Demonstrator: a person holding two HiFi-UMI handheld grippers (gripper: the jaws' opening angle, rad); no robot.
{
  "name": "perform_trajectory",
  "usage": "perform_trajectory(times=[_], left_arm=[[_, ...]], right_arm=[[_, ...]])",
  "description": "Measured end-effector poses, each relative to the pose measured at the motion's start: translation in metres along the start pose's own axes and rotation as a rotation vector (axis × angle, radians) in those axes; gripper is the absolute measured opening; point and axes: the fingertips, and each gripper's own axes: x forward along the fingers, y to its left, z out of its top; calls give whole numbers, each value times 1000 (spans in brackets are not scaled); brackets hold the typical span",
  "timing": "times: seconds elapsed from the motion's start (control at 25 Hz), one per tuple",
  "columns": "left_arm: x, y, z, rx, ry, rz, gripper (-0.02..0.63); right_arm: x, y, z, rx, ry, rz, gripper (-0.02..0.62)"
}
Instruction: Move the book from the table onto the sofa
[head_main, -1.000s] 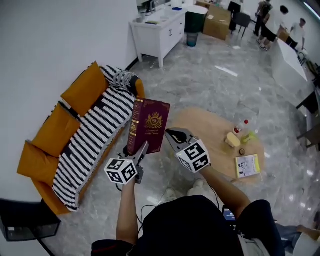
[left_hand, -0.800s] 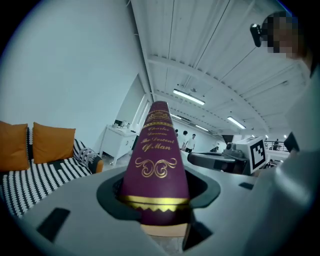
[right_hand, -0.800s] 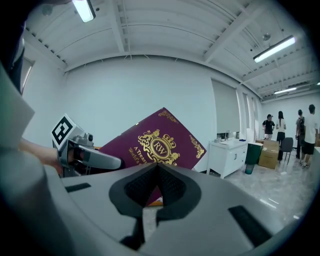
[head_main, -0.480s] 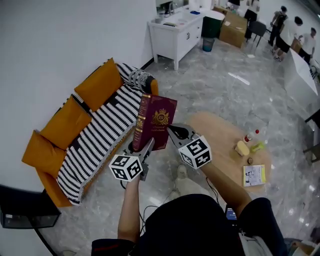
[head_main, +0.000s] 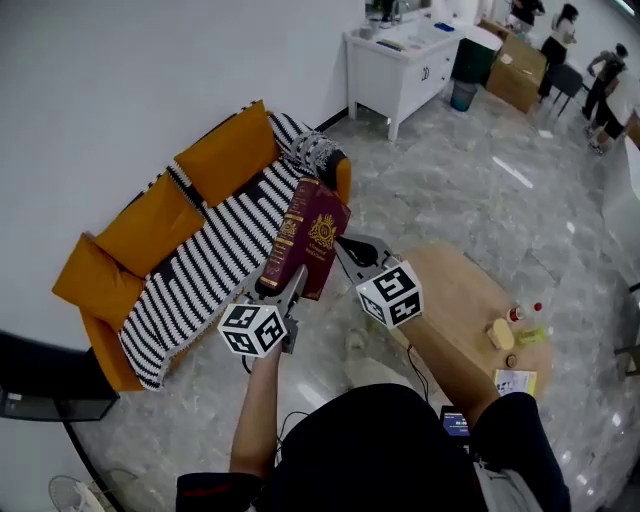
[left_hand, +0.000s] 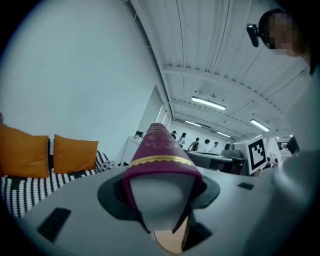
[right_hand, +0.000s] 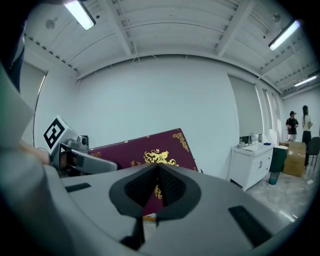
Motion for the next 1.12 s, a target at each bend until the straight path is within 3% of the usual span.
perform_trajectory(times=[0.2,0.64,1.12], left_arm=[[45,24,32,-12,-17,26,224],[103,88,73,-26,-48,119,224],[119,146,101,-64,-111,212,224]], right_arm=[[45,-42,16,19,-2,40,17],[138,-90,35,12,-4,151,17],[210,-101,49,-19,16,253,17]])
